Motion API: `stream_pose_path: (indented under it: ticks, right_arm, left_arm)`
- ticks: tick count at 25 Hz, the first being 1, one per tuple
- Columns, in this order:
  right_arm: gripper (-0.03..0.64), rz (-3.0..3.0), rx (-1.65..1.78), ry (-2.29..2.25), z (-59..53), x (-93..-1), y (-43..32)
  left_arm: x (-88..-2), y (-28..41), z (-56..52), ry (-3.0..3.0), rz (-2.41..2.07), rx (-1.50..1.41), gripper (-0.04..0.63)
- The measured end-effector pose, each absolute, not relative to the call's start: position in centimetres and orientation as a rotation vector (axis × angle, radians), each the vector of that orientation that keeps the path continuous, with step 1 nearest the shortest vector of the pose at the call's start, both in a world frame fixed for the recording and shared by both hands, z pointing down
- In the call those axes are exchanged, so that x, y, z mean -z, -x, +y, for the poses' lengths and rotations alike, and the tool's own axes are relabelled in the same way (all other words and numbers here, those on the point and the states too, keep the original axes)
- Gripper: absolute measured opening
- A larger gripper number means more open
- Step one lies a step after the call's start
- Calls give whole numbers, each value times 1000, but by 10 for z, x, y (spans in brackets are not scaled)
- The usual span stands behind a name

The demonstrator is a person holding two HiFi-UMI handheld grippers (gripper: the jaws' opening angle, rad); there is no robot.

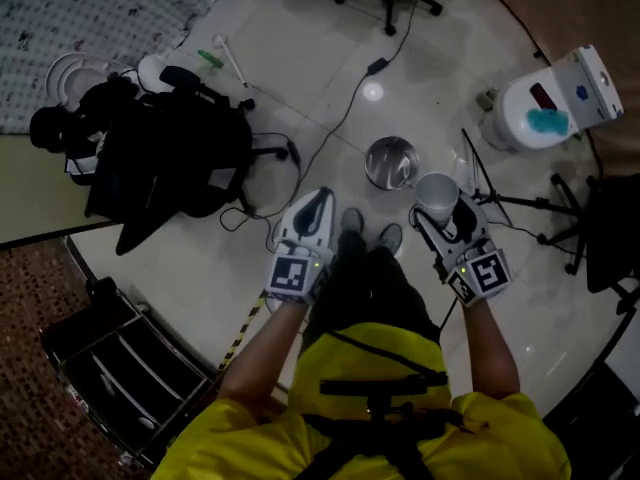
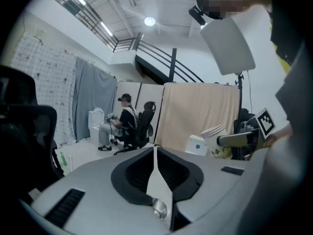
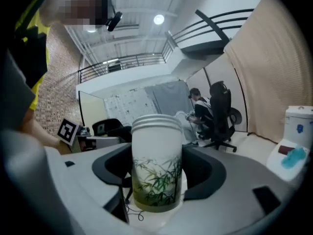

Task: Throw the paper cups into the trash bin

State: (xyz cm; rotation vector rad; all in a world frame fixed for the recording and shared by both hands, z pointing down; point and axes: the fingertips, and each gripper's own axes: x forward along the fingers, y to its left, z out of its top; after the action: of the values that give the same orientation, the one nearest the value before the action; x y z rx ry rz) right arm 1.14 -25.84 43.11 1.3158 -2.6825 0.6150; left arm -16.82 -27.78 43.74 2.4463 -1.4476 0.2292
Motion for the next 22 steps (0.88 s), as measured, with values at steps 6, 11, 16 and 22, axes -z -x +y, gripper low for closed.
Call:
stream_pose_path:
  ticks: [6, 11, 16, 22]
  right_arm:
    - [324, -2358, -855, -1335, -342, -705, -28]
    - [324, -2001, -1155, -1298, -371, -972, -33]
    - [325, -1766, -1205, -1217, -369, -1113, -20]
    - [327, -1677, -1227, -1170, -354, -1154, -15]
  left_arm:
    - [-624, 141, -356, -2424, -1241, -366, 25]
    - [-774, 124, -378, -2365, -1129, -469, 25]
    - [-877, 128, -375, -2297, -1056, -588, 25]
    - [-921, 131, -366, -2258, -1025, -608, 25]
